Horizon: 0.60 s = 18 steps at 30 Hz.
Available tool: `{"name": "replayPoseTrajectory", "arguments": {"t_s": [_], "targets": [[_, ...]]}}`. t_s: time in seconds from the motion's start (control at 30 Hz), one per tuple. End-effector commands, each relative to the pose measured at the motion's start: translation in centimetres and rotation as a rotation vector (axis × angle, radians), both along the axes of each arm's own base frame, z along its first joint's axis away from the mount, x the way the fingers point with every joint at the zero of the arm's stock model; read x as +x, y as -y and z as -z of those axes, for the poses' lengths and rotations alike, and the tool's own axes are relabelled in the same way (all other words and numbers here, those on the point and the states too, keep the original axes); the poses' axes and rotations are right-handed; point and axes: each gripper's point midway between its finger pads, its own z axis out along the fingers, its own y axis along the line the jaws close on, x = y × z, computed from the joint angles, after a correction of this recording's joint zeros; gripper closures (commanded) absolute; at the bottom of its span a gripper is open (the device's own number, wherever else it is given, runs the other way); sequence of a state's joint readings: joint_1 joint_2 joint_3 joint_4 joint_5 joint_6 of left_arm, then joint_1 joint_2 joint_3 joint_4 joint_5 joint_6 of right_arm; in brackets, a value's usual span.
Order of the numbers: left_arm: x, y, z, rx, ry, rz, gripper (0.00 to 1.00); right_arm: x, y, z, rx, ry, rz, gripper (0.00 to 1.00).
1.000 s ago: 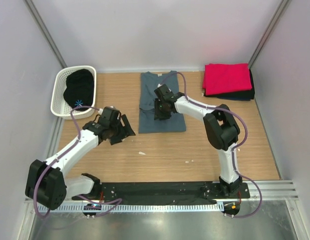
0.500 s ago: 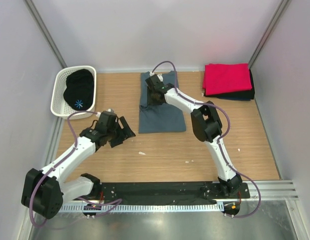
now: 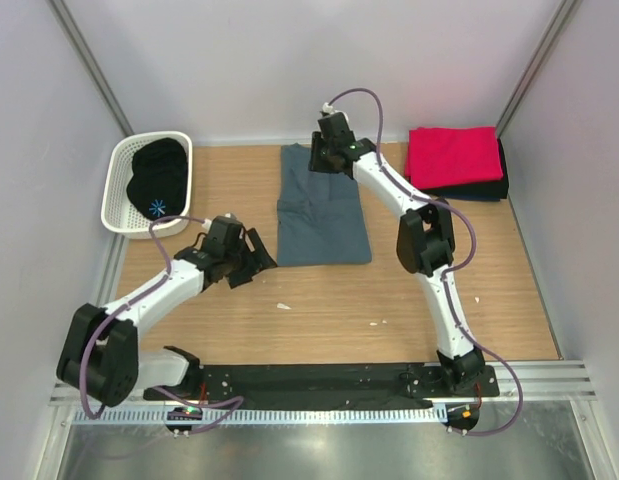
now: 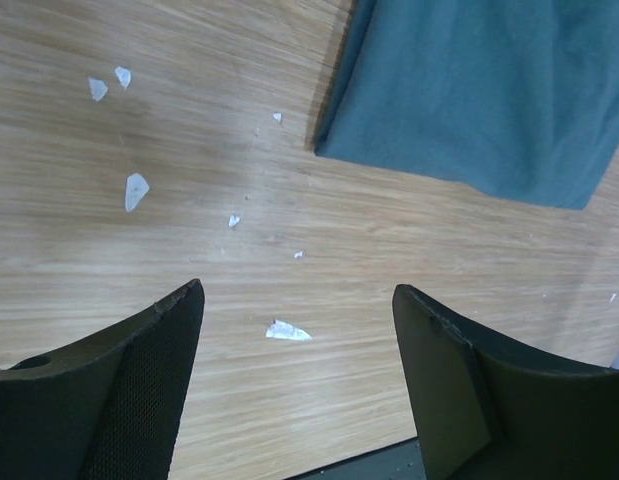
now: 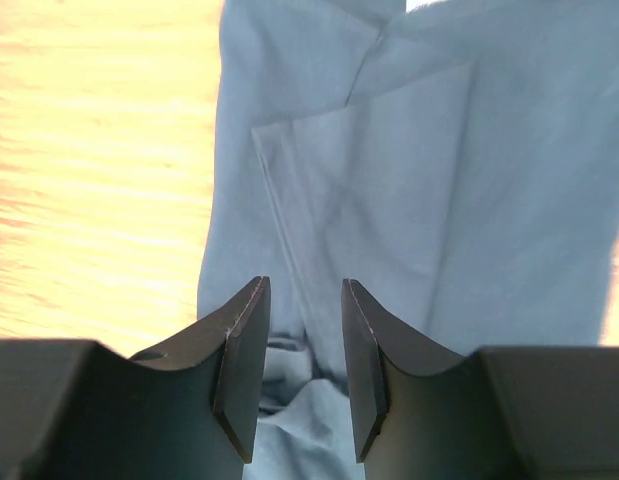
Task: Fold and stack the t-shirts
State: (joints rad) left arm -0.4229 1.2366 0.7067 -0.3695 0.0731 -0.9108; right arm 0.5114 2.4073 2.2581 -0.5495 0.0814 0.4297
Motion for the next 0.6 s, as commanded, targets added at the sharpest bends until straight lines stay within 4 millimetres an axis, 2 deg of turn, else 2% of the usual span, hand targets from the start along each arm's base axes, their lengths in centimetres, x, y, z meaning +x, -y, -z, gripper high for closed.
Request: {"name": "replayPoseTrajectory", "arguments": {"t_s": [0.0,0.03,0.07,0.1,0.13,0.17,0.2,0.23,0.37,0.43,0.57], "targets": [[3.6,1.9,-2.1,-0.048,0.105,0.028,0.23,-1.6,-1.2,-7.6,0.091,0.091,-0.112,0.6],[4.1,2.1,-2.1,-0.049,0.108,0.03,0.25,-2.5,-1.5,-8.3,0.111,0.091,-0.145,0.59],[4.5,2.4,-2.1,-0.05,0.108,0.035,0.26,-3.7,-1.6,-6.9,0.103,0.052,-0.164,0.6],[5.0,2.7,-1.9,-0.047,0.11,0.045,0.28,-4.4,-1.5,-8.8,0.122,0.079,-0.17,0.6],[5.8,3.2,-2.4,-0.049,0.125,0.054,0.29,-5.2,-1.8,-8.5,0.12,0.071,-0.18,0.6],[6.3,3.3,-2.5,-0.038,0.134,0.053,0.31,-6.1,-1.3,-6.4,0.09,0.032,-0.176,0.59],[6.8,3.4,-2.5,-0.028,0.139,0.05,0.32,-6.3,-1.0,-6.3,0.087,0.04,-0.167,0.59],[7.5,3.4,-1.9,-0.003,0.134,0.051,0.34,-6.7,-0.3,-5.0,0.066,0.02,-0.151,0.59],[8.6,4.0,0.0,0.017,0.089,0.058,0.4,-7.2,0.8,-2.0,0.004,-0.033,-0.122,0.6],[8.5,4.6,1.3,0.015,0.056,0.069,0.45,-7.1,1.7,0.1,-0.04,-0.055,-0.087,0.62],[8.6,5.0,3.0,0.035,0.033,0.069,0.5,-6.5,3.9,2.8,-0.09,-0.083,-0.001,0.63]]}}
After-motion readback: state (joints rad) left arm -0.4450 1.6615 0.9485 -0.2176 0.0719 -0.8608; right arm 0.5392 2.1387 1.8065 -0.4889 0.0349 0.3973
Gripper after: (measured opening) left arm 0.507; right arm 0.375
